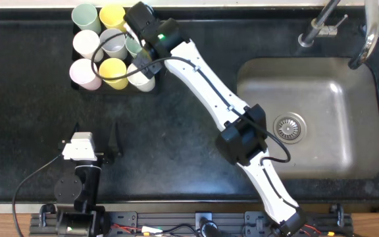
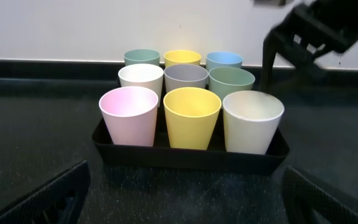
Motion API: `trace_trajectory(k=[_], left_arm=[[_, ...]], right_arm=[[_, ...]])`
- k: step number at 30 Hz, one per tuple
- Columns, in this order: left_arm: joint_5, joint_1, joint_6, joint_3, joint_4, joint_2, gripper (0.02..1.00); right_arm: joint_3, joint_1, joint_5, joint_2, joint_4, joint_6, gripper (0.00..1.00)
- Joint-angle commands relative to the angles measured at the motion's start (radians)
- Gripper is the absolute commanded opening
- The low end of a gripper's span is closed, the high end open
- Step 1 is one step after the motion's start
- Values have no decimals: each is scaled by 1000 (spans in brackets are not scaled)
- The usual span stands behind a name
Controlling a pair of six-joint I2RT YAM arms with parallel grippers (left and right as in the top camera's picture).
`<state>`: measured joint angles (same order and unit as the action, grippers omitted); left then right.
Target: Store Cups
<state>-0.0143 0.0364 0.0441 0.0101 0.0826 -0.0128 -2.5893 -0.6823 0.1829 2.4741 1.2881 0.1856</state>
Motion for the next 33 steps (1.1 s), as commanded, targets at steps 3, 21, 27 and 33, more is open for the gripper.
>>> trace_trajectory(k=[3,21,27,33], left_arm=[[11,-11,-22,-2,2,10,998],[11,-11,-22,-2,2,10,998],[11,-11,-22,-2,2,10,998],[11,-11,-22,-2,2,10,998]], right_arm=[[-112,38,9,-253,70,-39,996],[737,587,38,-1177,318,-370,998],[1527,597,54,-1738,-294,-322,998],[2070,597,54,-2137,-1081,-56,998]])
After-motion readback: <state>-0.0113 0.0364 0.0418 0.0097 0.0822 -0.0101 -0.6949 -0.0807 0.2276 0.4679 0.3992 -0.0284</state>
